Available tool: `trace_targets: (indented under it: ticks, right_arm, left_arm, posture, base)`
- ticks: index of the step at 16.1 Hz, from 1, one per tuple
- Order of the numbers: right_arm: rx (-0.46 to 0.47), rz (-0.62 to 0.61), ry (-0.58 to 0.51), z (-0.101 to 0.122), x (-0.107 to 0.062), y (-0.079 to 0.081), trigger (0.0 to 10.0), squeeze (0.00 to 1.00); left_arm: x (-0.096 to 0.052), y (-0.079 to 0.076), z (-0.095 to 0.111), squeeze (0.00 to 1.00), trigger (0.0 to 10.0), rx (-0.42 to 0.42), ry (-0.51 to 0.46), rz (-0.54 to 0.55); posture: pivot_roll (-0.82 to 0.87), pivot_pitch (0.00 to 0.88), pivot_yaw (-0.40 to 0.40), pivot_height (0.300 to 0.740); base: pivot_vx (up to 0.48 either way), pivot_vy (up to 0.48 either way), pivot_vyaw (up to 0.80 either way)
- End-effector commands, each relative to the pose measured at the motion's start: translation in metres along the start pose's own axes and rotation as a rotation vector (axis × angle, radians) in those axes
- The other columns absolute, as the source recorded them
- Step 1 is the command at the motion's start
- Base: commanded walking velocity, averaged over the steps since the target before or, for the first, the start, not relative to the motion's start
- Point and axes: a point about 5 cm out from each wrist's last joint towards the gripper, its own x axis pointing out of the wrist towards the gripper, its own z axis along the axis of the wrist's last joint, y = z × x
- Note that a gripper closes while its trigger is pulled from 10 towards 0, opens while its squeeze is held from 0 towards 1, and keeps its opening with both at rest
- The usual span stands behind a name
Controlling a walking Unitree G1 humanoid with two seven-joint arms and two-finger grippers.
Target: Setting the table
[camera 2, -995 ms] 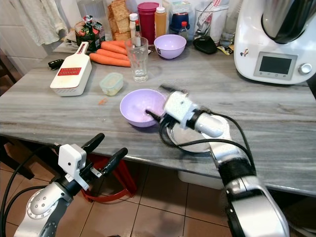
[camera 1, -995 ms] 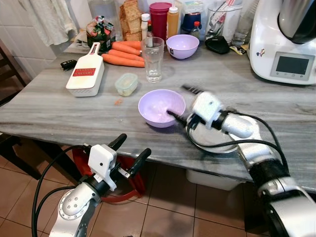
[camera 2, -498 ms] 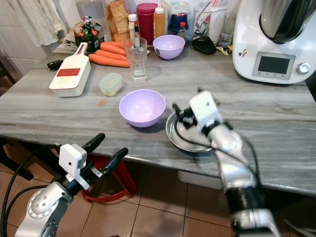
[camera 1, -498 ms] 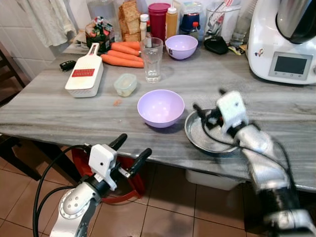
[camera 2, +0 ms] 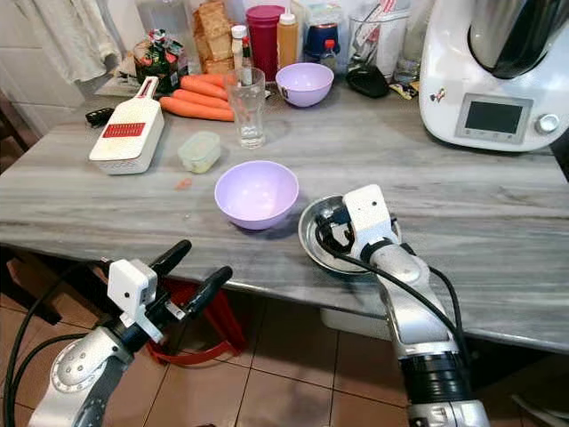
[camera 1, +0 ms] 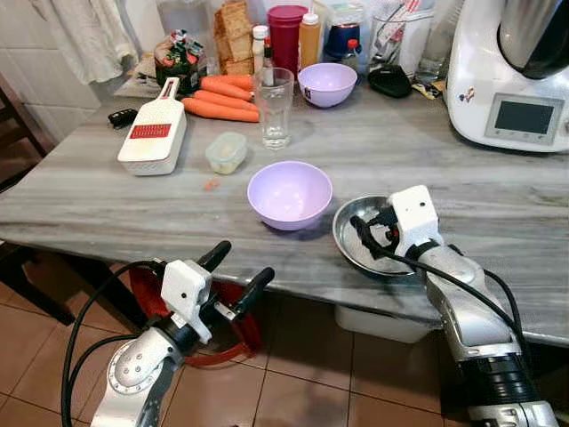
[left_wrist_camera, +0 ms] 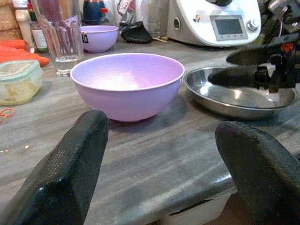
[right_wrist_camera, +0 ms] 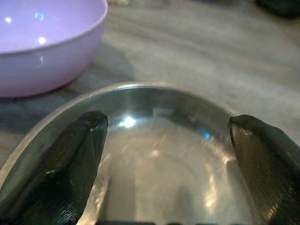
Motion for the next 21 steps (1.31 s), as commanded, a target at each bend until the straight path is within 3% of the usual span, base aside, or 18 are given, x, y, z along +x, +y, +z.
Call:
trace_targets:
  ticks: [1,12,20,21]
  right_arm:
    - [0.035,0.01,0.003,0.002,-0.002,0.001,10.0,1.0]
    - [0.118,0.114,0.056,0.002,0.004,0.03,10.0,1.0]
    - [0.181,0.146,0.021,0.012,0.007,0.035,10.0,1.0]
    - [0.188,0.137,-0.001,0.014,0.005,0.033,10.0,0.26]
  left_arm:
    - [0.001,0.001,0.0,0.0,10.0,0.002,0.003,-0.001]
    - [0.005,-0.003,0.004,0.0,10.0,0.001,-0.009,0.005]
    - [0.007,-0.004,0.005,0.0,10.0,0.0,-0.011,0.01]
    - [0.007,-0.005,0.005,0.0,10.0,0.0,-0.012,0.012]
  posture:
    - [-0.06,0.084,0.05,0.74]
    - [-0.05,0.088,0.042,0.74]
    - [-0.06,0.089,0.038,0.74]
    - [-0.06,0.089,0.038,0.74]
  base:
    - [0.0,0.0,0.0]
    - [0.0,0.0,0.0]
    - [0.0,0.0,0.0]
    - [0.0,0.0,0.0]
